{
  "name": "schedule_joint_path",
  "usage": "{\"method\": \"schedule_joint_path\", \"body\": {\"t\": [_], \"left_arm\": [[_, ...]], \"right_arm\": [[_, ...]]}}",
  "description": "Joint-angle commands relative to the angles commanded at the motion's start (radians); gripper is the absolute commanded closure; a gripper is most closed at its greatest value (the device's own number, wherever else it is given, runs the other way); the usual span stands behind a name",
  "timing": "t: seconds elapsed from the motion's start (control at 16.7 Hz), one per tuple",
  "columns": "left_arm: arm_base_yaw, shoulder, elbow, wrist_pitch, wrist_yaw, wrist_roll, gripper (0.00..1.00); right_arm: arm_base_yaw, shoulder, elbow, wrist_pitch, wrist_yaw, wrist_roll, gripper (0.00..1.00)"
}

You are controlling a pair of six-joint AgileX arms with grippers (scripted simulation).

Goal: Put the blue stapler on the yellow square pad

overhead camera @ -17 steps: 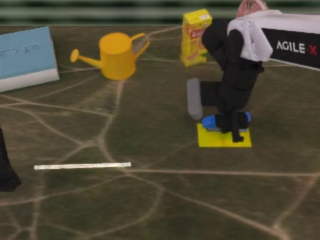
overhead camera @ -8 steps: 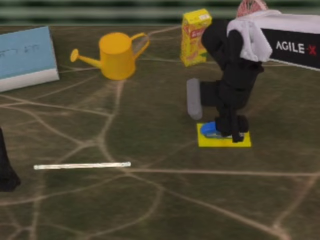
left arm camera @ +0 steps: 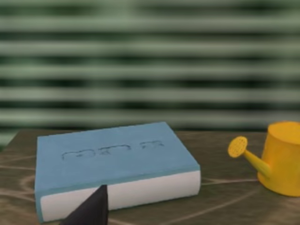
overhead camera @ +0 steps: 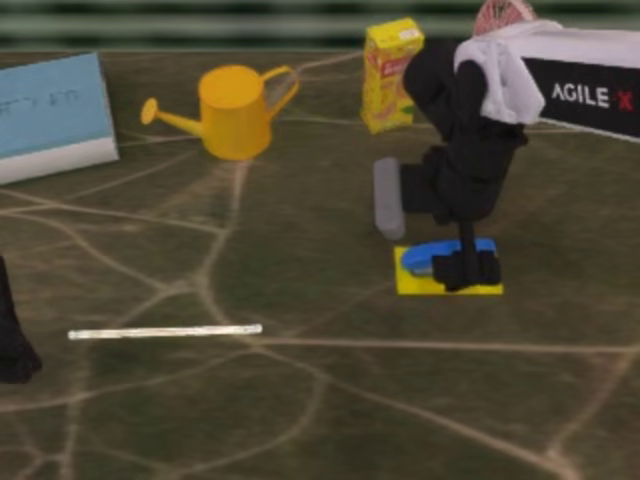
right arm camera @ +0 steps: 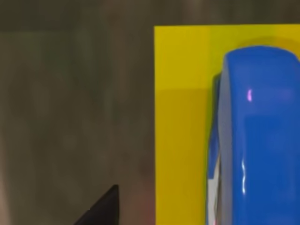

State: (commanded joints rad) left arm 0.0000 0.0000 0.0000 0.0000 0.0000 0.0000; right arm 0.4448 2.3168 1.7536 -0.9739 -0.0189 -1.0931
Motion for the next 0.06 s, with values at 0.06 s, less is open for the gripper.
{"method": "schedule_joint_path", "body": {"t": [0.06], "left_arm": [[0.0, 0.0, 0.0, 0.0, 0.0, 0.0, 0.0]], "right_arm": [[0.0, 0.0, 0.0, 0.0, 0.0, 0.0, 0.0]]}}
